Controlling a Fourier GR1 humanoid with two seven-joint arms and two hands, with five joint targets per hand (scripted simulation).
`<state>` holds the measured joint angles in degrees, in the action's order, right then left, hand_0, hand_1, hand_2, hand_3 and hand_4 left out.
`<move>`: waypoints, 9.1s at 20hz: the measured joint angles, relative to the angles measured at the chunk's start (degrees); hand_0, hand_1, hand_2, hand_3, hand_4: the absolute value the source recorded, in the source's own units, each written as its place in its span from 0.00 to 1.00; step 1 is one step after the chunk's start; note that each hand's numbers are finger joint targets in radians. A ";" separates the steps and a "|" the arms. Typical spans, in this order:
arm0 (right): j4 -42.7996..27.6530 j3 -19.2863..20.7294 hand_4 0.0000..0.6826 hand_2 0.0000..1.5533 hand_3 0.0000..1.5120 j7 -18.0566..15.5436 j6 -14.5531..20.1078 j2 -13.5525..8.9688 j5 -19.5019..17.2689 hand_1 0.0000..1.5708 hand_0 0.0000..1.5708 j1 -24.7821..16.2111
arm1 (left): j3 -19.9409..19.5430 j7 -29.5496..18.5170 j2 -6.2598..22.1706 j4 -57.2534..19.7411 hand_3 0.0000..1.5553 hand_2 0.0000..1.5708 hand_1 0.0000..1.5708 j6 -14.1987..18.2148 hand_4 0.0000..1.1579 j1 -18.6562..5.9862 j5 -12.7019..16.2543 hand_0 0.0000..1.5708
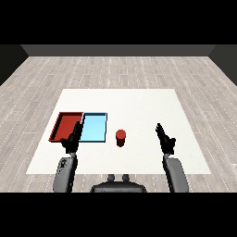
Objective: Pick the red can and put it in the red box
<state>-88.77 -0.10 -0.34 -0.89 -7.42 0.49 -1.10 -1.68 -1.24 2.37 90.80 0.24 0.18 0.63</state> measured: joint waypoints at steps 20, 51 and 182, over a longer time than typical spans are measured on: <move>-14.89 -2.06 0.00 0.00 0.00 -18.28 -6.37 3.23 3.50 0.00 0.00 -12.80 | -0.66 -23.75 -0.84 1.43 0.00 0.00 0.00 -4.78 0.00 0.78 2.05 0.00; 0.73 -7.64 0.00 0.00 0.00 -15.04 0.26 7.32 6.79 0.00 0.00 1.64 | -2.51 -25.42 -0.28 1.15 0.00 0.00 0.00 -5.99 0.00 0.31 5.11 0.00; 11.58 -29.46 0.93 0.91 0.91 -19.88 35.82 -2.40 23.92 0.92 0.92 30.77 | 11.96 -11.54 -2.21 7.90 0.00 0.00 0.00 0.15 0.00 -3.85 0.50 0.00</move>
<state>-77.19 -29.56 -20.22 34.94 -9.82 24.41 29.66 10.28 -12.77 0.15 98.71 0.39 -3.68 1.13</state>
